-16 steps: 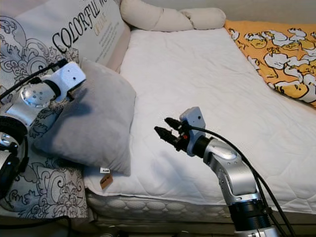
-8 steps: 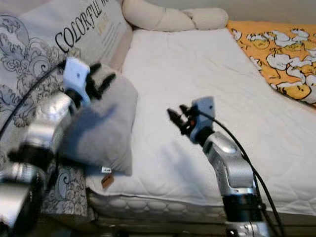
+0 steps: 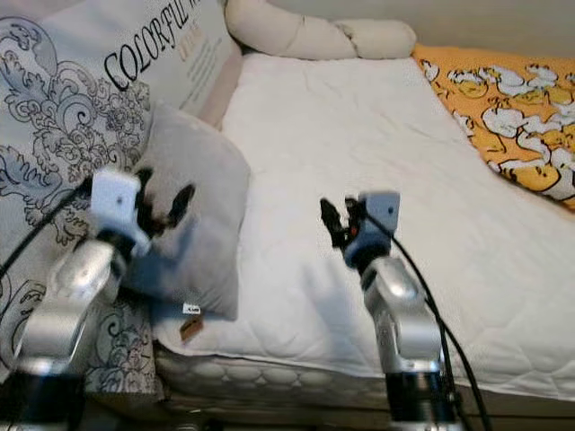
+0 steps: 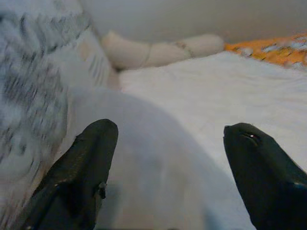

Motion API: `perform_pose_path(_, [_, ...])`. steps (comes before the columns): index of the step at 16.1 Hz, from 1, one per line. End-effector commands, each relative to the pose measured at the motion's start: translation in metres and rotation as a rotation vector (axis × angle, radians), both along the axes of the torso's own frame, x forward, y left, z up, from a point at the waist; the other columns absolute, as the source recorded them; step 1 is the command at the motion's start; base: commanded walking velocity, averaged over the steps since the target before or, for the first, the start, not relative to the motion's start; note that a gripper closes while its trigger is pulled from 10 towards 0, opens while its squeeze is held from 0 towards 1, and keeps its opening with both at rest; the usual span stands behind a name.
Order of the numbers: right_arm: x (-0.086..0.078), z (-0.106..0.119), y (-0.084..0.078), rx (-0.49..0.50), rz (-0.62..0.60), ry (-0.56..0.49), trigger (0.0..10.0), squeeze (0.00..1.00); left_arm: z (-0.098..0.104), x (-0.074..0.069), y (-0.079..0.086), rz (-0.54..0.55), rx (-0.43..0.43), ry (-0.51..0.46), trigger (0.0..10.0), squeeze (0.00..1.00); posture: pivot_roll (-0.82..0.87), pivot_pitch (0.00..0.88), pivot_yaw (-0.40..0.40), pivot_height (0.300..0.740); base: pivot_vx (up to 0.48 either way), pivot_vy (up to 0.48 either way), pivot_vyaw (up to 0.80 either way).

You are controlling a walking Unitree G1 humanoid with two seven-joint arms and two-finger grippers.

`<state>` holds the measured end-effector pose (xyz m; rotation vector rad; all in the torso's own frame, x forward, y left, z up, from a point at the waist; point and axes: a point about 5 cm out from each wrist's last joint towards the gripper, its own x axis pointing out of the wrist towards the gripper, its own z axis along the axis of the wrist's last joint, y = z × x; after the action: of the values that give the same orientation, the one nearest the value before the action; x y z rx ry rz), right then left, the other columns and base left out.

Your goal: Clean up the room

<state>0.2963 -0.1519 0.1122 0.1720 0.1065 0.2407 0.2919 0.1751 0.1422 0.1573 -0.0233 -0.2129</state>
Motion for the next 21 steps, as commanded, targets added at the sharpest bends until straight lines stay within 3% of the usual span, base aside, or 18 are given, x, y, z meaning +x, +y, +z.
perform_pose_path(1, [-0.002, 0.001, -0.003, -0.001, -0.02, 0.001, 10.0, 0.0, 0.003, 0.0, 0.006, 0.045, 0.006, -0.008, 10.0, 1.0, -0.04, 0.0, -0.018, 0.74, 0.0, -0.244, 0.0])
perform_pose_path(4, [-0.001, -0.005, -0.006, -0.042, -0.067, 0.007, 10.0, 0.0, -0.005, -0.006, 0.015, 0.118, 0.033, 0.024, 10.0, 1.0, -0.02, 0.0, -0.028, 0.74, 0.0, -0.305, 0.0])
perform_pose_path(6, [-0.002, -0.008, -0.003, -0.014, -0.064, 0.02, 10.0, 0.0, -0.004, -0.012, 0.018, 0.145, 0.054, 0.048, 10.0, 1.0, 0.01, 0.0, -0.039, 0.74, 0.0, -0.366, 0.0])
perform_pose_path(10, [-0.003, -0.009, 0.002, -0.011, -0.068, 0.009, 10.0, 0.0, -0.007, -0.013, 0.016, 0.149, 0.056, 0.074, 10.0, 1.0, 0.0, 0.0, -0.027, 0.74, 0.0, -0.377, 0.0])
perform_pose_path(12, [-0.003, -0.012, 0.011, -0.073, 0.002, 0.025, 10.0, 0.0, -0.013, -0.012, 0.023, 0.192, 0.039, 0.101, 10.0, 1.0, -0.02, 0.0, -0.016, 0.74, 0.0, -0.381, 0.0])
perform_pose_path(17, [0.001, -0.012, 0.008, -0.085, -0.016, 0.025, 10.0, 0.0, -0.019, -0.013, 0.024, 0.203, 0.05, 0.127, 10.0, 1.0, -0.02, 0.0, -0.022, 0.74, 0.0, -0.395, 0.0])
perform_pose_path(21, [0.0, -0.016, 0.011, -0.096, -0.01, 0.039, 10.0, 0.0, -0.02, -0.013, 0.025, 0.206, 0.077, 0.13, 10.0, 1.0, -0.01, 0.0, -0.016, 0.74, 0.0, -0.414, 0.6])
